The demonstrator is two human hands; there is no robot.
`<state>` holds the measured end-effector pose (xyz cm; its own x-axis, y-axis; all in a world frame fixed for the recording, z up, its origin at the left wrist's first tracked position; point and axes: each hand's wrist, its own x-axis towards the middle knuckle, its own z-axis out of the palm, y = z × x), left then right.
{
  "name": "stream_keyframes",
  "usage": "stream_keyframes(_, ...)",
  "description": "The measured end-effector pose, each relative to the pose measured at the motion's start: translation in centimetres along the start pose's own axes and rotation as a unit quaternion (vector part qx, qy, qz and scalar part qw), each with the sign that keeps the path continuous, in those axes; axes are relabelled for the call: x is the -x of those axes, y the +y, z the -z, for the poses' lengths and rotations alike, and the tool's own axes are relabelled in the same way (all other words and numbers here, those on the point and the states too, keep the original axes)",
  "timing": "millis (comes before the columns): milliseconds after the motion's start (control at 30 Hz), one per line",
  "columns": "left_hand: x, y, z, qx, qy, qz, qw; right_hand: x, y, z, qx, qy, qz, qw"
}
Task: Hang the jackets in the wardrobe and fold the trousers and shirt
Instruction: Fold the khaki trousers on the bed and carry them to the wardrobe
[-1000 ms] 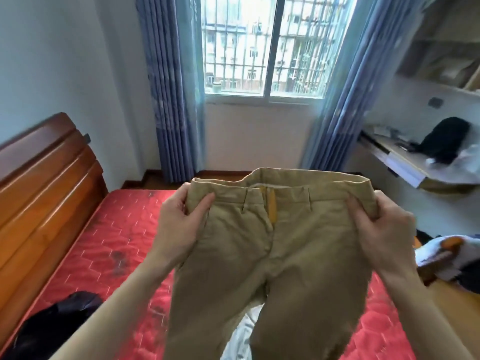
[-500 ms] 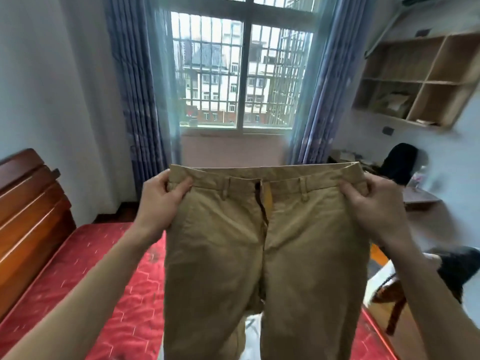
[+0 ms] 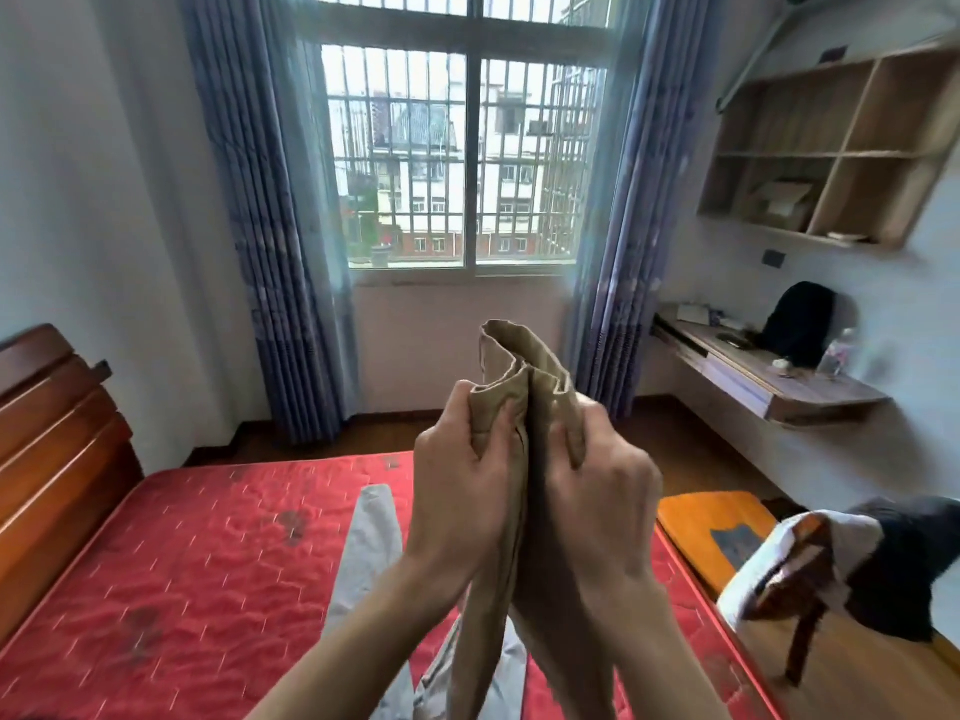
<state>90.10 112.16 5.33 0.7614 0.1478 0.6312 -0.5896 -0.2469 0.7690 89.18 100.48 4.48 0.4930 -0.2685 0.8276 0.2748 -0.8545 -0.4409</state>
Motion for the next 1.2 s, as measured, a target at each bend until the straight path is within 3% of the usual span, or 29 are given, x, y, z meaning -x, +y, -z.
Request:
stream_keyframes(133,0.6,0.2,-1.8,0.017,-0.011,-0.004,1.0,1.6,0.3,0.2,-0.1,-0.044,-0.022,0.994)
stream_keyframes(233,0.5,0.5,-2.4,0.054,-0.028,0.017,0.998,2.6,0.1,0.6,-0.248,-0.095,-0.09,0.96)
stream_keyframes(367,0.7,1.1,-3.3,0.087,-0.035,0.038,0.995,3.9,-1.1,1.2,-0.478,-0.188,-0.215,0.831)
stream_keyframes(433,1.1,1.2,-3.5,0.062,-0.045,0.035,0.996,4.5,-0.7,1.1,-0.529,-0.218,-0.247,0.782)
stream_keyframes(500,1.3,1.0,-3.5,0.047,-0.055,0.027,0.997,4.6,0.1,1.1,-0.607,-0.234,-0.264,0.712)
stream_keyframes(533,1.2,0.8,-3.2,0.051,-0.061,0.026,0.996,4.5,0.8,1.1,-0.624,-0.241,-0.246,0.701)
stream_keyframes(567,0.9,0.7,-2.9,0.065,-0.067,0.031,0.995,4.2,1.8,1.1,-0.611,-0.245,-0.219,0.721)
stream_keyframes(633,0.2,0.5,-1.9,0.116,-0.089,0.058,0.988,3.2,4.4,0.4,-0.532,-0.226,-0.177,0.796)
stream_keyframes(700,-0.3,0.5,-1.0,0.204,-0.111,0.107,0.967,1.5,7.1,-0.8,-0.444,-0.225,-0.192,0.846)
stream_keyframes(800,-0.9,0.9,0.0,0.307,-0.123,0.157,0.931,-1.3,9.8,-1.5,-0.47,-0.266,-0.211,0.815)
stream_keyframes(933,-2.0,1.1,0.9,0.315,-0.126,0.166,0.926,-4.1,11.4,-1.6,-0.511,-0.305,-0.254,0.762)
stream_keyframes(1033,-2.8,0.1,1.6,0.24,-0.113,0.159,0.951,-4.8,11.3,-1.3,-0.513,-0.231,-0.245,0.789)
stream_keyframes(1100,-3.1,-0.6,1.8,0.127,-0.12,0.112,0.978,-5.1,10.6,-1.1,-0.505,-0.198,-0.202,0.816)
stream_keyframes(1200,-3.9,-1.3,1.9,0.015,-0.143,0.027,0.989,-5.1,9.7,-0.6,-0.466,-0.156,-0.158,0.857)
